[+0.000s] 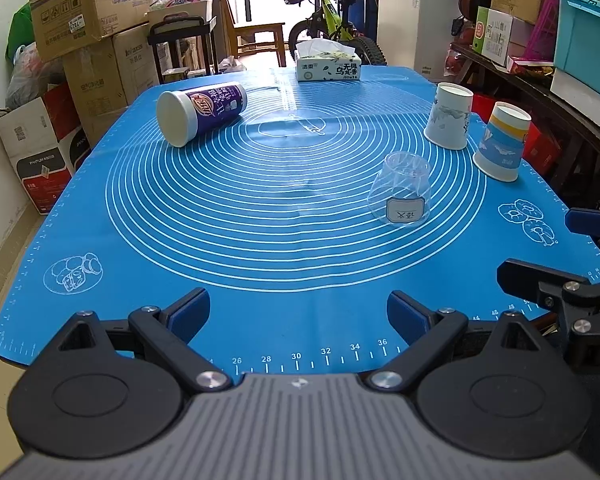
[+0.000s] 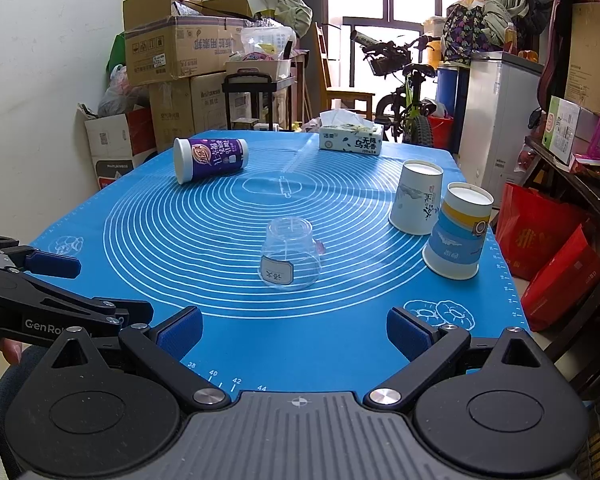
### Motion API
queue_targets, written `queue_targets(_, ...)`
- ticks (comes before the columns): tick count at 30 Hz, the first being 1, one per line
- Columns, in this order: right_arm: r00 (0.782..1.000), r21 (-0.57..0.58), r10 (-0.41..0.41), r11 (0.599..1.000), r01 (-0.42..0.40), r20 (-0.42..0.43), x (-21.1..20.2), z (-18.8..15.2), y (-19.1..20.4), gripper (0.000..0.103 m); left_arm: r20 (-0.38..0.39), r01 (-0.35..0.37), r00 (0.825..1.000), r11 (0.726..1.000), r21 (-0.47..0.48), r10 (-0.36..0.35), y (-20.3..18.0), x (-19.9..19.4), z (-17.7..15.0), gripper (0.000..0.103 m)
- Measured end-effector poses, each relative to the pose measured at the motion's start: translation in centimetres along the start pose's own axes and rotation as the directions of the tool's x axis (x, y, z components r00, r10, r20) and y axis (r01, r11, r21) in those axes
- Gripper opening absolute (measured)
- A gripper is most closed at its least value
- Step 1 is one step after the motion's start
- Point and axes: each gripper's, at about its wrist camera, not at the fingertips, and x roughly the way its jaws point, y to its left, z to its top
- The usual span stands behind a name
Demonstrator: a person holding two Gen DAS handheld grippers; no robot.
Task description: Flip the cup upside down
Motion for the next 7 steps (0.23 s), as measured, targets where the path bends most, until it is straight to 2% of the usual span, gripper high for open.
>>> queue_targets(7,1.000,-0.001,-0.001,1.000,0.001,-0.005,0.30,-0.07,-0.06,0.100,0.003,0.001,1.000,1.000,0.003,-0.001,0.01,0.14,0.15,0.095)
